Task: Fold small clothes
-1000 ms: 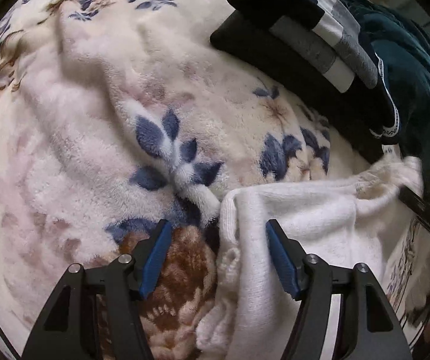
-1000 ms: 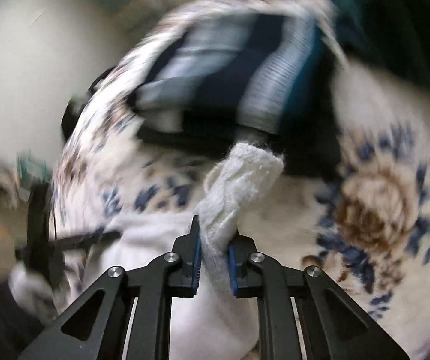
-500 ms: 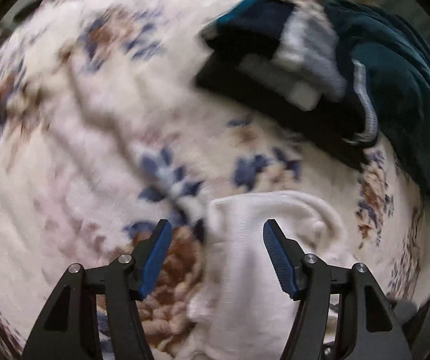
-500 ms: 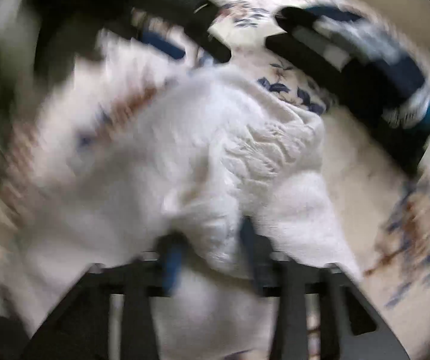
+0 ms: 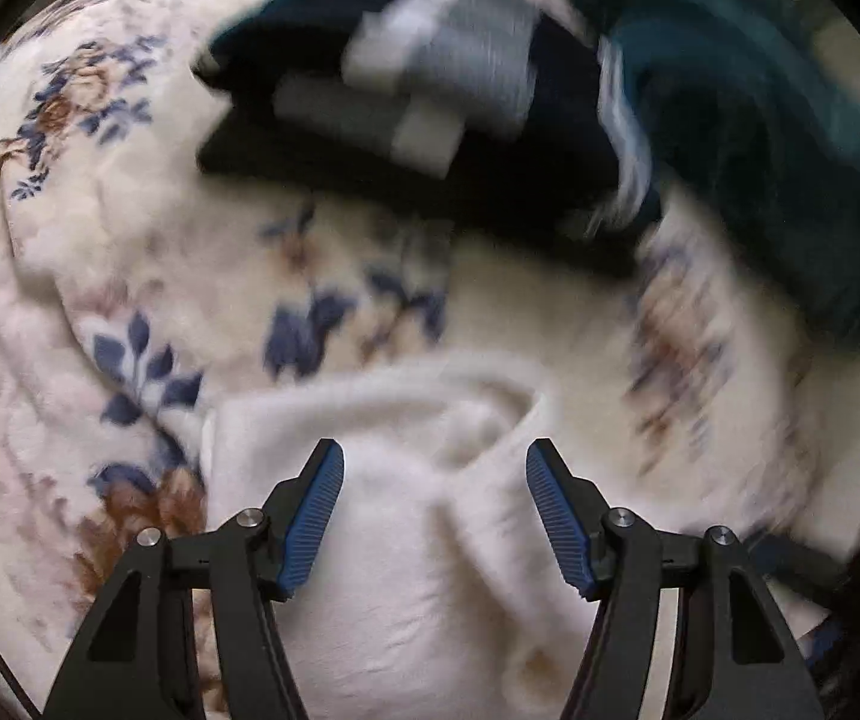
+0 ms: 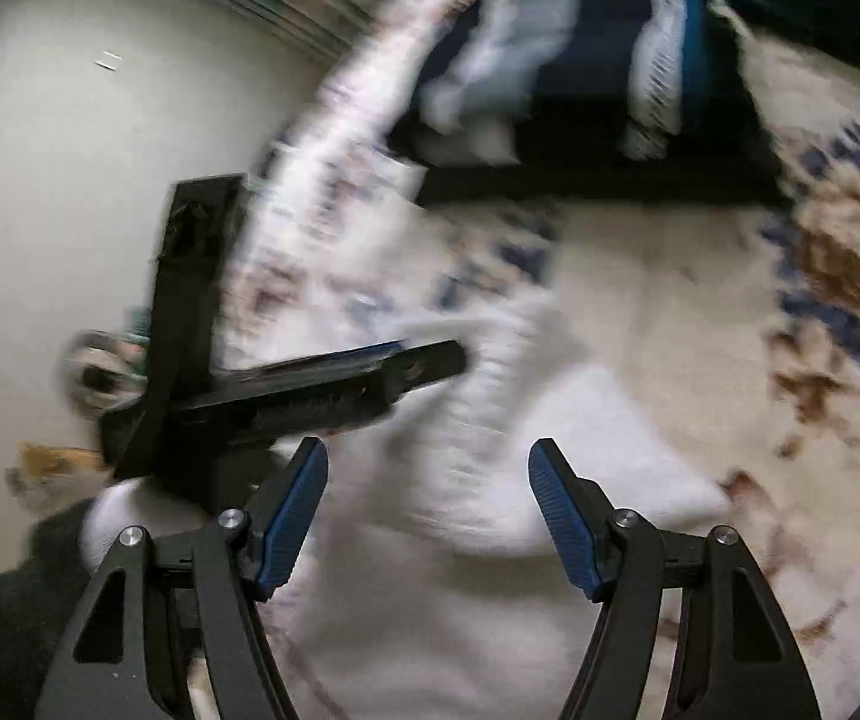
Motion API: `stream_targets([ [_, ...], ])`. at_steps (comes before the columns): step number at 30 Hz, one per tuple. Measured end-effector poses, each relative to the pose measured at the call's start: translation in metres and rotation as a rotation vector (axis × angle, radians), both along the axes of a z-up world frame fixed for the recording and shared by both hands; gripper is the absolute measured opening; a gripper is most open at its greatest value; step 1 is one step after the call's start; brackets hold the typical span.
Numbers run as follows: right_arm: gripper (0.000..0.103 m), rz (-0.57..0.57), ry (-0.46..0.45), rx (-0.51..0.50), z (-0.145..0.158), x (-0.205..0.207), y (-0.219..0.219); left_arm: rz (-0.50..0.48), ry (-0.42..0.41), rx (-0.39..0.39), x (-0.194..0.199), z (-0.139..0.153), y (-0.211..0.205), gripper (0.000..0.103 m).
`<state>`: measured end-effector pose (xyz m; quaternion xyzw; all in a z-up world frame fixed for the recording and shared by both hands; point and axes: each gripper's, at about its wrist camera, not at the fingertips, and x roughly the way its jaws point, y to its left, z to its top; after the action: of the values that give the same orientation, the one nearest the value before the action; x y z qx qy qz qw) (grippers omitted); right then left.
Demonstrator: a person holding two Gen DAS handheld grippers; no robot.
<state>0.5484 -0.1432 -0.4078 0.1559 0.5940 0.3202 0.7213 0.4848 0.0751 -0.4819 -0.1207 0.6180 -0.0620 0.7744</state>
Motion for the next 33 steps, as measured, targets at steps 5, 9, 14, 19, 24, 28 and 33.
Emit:
stream_targets([
  [5,0.072,-0.033,0.043,-0.015,-0.016,-0.021,-0.002,-0.014,-0.002,0.03,-0.025,-0.002,0.005,0.061],
  [9,0.072,-0.116,0.025,-0.03,0.005,-0.052,-0.018,0.064,-0.085,-0.045,-0.055,0.049,0.03,0.061],
  [14,0.072,-0.28,0.146,-0.108,0.013,-0.124,-0.035,0.148,-0.148,-0.098,-0.135,0.1,0.074,0.069],
  [19,0.071,-0.43,0.369,-0.12,-0.01,-0.242,-0.046,0.209,-0.002,-0.145,-0.236,0.074,0.106,0.07],
  [24,0.071,-0.479,0.494,-0.199,-0.052,-0.333,-0.021,0.184,0.171,-0.134,-0.319,0.024,0.111,0.07],
  [28,0.018,-0.536,0.547,-0.173,-0.081,-0.375,-0.008,0.152,0.265,-0.143,-0.355,-0.018,0.102,0.068],
  [33,0.005,-0.664,0.491,-0.138,-0.071,-0.405,-0.008,0.088,0.181,-0.128,-0.369,-0.022,0.085,0.007],
])
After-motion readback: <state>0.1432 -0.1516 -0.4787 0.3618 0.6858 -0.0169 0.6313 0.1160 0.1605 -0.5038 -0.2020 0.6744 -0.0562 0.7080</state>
